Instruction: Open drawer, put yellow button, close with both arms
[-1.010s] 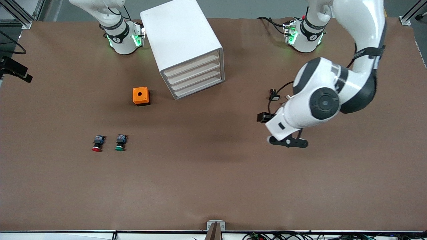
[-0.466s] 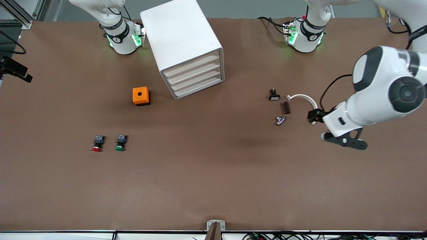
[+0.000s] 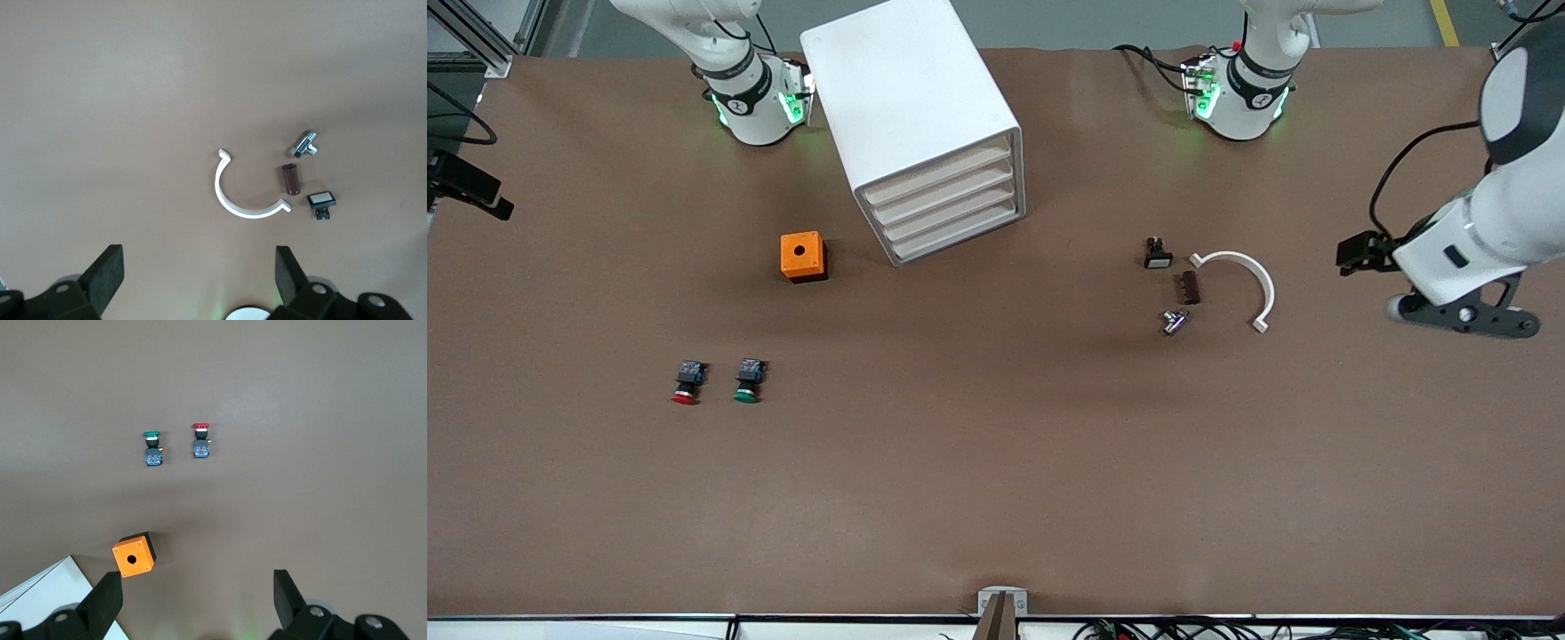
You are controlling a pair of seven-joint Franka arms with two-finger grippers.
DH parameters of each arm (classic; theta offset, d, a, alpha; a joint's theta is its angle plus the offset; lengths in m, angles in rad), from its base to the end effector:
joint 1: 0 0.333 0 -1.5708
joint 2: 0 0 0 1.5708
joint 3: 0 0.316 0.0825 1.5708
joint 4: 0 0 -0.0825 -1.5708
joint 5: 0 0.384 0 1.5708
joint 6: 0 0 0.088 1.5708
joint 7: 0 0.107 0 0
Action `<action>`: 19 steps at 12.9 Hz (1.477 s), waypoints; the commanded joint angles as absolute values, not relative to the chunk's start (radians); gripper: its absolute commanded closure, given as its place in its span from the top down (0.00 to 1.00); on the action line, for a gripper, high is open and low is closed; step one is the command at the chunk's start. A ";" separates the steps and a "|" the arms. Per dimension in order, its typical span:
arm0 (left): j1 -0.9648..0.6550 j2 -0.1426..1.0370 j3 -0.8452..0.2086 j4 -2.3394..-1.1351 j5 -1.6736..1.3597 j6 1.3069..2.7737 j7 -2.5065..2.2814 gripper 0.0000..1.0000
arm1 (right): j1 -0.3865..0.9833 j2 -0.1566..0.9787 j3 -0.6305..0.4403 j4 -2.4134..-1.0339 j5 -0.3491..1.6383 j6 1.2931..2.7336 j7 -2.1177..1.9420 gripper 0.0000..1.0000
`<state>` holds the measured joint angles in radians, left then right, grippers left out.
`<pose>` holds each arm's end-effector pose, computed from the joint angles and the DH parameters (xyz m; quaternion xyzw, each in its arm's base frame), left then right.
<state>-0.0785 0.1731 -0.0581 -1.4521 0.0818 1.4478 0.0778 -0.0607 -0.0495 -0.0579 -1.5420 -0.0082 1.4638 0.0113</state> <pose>0.5875 -0.0682 0.5712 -0.9899 0.1051 0.0873 0.0384 0.5241 -0.0643 0.6555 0.9978 -0.0652 -0.0145 0.0019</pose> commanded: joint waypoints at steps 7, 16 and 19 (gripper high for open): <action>-0.118 0.091 0.055 -1.424 0.015 1.391 -0.034 1.00 | -0.058 -0.054 -0.057 -1.534 -0.011 1.454 0.020 1.00; -0.123 0.006 0.014 -1.424 0.023 1.377 -0.175 1.00 | -0.058 -0.054 -0.057 -1.534 -0.009 1.454 0.020 1.00; -0.123 0.020 -0.002 -1.424 0.028 1.455 -0.172 1.00 | -0.058 -0.054 -0.057 -1.534 -0.009 1.454 0.020 1.00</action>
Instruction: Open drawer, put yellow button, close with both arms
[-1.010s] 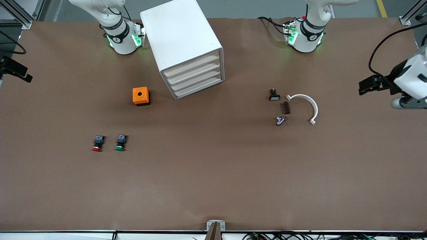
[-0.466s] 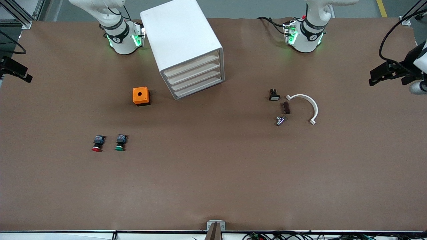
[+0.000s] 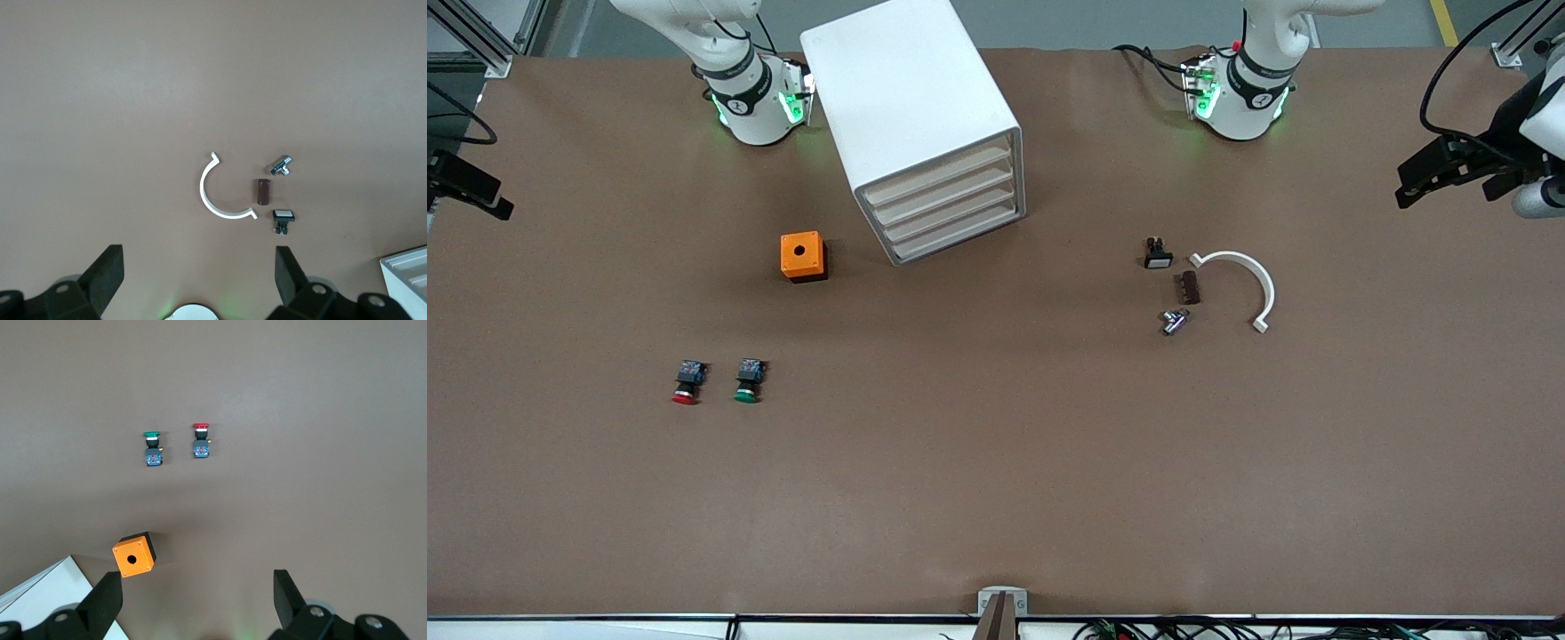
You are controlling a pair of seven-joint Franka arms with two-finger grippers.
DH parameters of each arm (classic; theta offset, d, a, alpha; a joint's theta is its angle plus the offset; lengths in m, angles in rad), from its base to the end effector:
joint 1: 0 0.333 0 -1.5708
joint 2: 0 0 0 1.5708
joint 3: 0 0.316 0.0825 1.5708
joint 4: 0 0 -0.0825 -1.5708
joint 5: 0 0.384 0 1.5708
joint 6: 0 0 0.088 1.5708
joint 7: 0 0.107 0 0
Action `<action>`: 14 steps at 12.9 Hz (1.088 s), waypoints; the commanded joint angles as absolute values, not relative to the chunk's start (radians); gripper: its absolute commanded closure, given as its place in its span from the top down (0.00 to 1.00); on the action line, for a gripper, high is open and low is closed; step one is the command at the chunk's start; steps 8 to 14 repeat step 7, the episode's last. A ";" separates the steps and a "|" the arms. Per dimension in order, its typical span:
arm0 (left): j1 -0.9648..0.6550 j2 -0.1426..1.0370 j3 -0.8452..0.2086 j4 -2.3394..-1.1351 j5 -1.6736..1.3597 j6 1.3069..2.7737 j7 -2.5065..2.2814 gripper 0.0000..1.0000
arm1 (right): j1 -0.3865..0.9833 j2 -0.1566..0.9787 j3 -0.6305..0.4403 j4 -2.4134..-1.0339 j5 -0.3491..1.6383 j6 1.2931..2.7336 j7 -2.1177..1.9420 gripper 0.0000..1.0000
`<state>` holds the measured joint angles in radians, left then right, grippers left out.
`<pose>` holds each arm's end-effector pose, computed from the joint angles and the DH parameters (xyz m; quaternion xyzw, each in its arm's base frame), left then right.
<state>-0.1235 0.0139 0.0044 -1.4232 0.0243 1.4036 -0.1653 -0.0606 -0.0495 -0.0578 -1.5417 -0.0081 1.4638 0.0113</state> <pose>0.5373 -0.0614 0.6709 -0.9995 -0.0249 0.0149 0.0143 0.5241 -0.0642 0.6556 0.9978 -0.0651 -0.0144 0.0018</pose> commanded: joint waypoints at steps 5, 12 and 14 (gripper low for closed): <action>-0.123 0.032 -0.002 -1.424 0.028 1.491 -0.169 1.00 | -0.058 -0.054 -0.057 -1.534 -0.009 1.454 0.020 1.00; -0.123 0.032 0.000 -1.424 0.029 1.491 -0.169 1.00 | -0.058 -0.054 -0.057 -1.534 -0.009 1.454 0.020 1.00; -0.123 0.032 0.000 -1.424 0.029 1.491 -0.169 1.00 | -0.058 -0.054 -0.057 -1.534 -0.009 1.454 0.020 1.00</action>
